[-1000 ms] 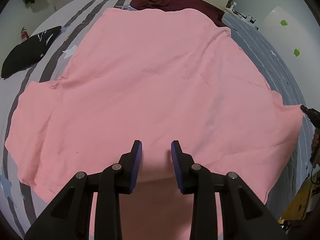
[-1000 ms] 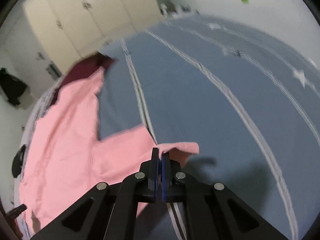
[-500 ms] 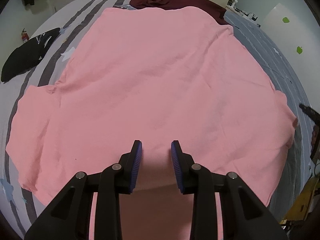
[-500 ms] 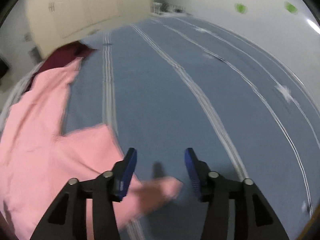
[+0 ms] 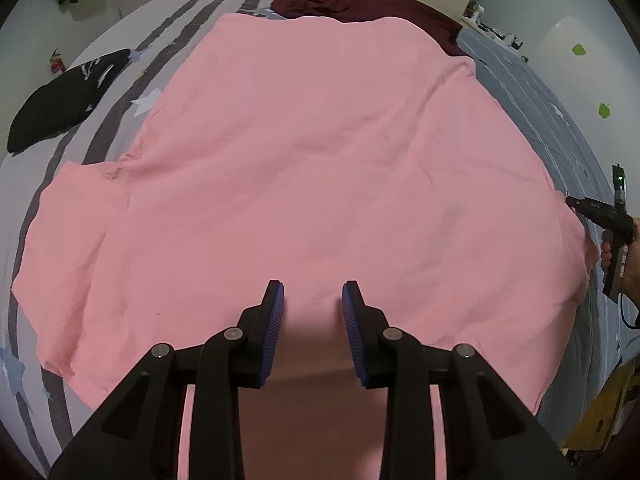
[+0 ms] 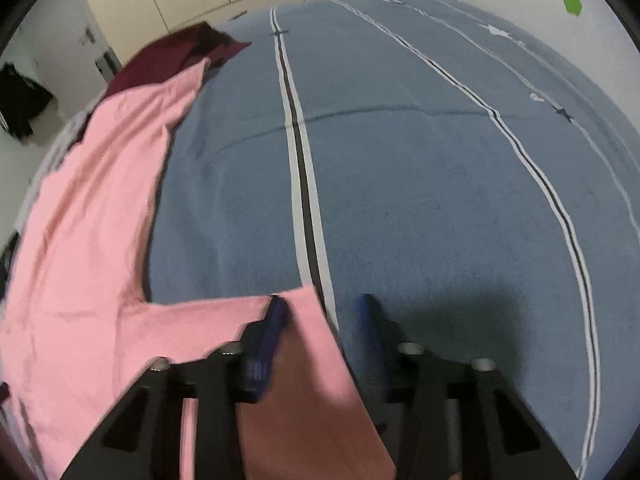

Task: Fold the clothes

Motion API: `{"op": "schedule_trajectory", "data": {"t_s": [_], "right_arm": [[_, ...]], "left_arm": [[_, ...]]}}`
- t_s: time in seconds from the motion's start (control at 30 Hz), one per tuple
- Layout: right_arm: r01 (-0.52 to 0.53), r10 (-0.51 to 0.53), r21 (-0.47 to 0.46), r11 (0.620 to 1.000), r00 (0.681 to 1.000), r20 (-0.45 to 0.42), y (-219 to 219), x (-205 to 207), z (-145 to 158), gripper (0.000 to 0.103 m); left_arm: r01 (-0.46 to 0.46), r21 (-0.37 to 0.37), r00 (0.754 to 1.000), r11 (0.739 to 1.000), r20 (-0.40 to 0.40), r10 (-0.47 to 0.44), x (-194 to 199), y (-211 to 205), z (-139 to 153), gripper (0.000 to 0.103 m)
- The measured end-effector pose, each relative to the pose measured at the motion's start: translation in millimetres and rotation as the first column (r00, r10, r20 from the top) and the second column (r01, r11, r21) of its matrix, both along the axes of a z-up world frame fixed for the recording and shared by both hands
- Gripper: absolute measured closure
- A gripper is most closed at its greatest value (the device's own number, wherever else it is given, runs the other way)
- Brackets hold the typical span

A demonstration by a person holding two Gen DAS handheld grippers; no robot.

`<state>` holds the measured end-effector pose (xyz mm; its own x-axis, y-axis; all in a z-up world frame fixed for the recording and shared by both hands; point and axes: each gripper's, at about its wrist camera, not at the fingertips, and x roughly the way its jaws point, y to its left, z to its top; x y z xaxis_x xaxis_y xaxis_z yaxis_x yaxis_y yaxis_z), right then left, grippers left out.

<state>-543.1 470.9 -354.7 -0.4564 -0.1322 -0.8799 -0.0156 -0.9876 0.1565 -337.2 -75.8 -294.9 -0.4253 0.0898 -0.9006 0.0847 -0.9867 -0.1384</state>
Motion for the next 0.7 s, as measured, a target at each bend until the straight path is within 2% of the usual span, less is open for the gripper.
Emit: {"op": "schedule_trajectory", "data": {"t_s": [0.07, 0.23, 0.33, 0.43, 0.57, 0.7], "right_arm": [[-0.006, 0.007, 0.019, 1.000, 0.999, -0.032, -1.1, -3.8, 12.3, 0.100], [-0.039, 0.042, 0.025, 0.999, 0.992, -0.123, -9.8, -21.6, 45.6, 0.102], [-0.053, 0.061, 0.061, 0.997, 0.988, -0.139, -17.0, -36.4, 53.3, 0.101], [0.001, 0.009, 0.087, 0.996, 0.993, -0.119, -5.9, -39.2, 51.2, 0.100], [0.057, -0.050, 0.059, 0.997, 0.992, -0.120, 9.7, -16.1, 54.4, 0.097], [0.037, -0.032, 0.049, 0.998, 0.993, -0.113, 4.2, 24.5, 53.4, 0.097]], "left_arm": [[-0.006, -0.001, 1.000, 1.000, 0.000, 0.006, 0.9, -2.9, 0.9, 0.076], [-0.007, -0.002, 1.000, 1.000, 0.000, 0.007, 2.4, -3.6, 0.3, 0.076], [-0.008, 0.002, 1.000, 1.000, 0.002, 0.008, 2.7, -1.4, -1.4, 0.076], [-0.010, 0.012, 1.000, 1.000, -0.003, 0.010, 2.7, 0.0, -0.5, 0.076], [-0.011, 0.013, 1.000, 1.000, -0.008, 0.011, 2.6, -3.2, 0.2, 0.076], [-0.033, 0.009, 0.999, 0.999, -0.005, 0.033, 4.4, -12.4, -1.5, 0.076]]}}
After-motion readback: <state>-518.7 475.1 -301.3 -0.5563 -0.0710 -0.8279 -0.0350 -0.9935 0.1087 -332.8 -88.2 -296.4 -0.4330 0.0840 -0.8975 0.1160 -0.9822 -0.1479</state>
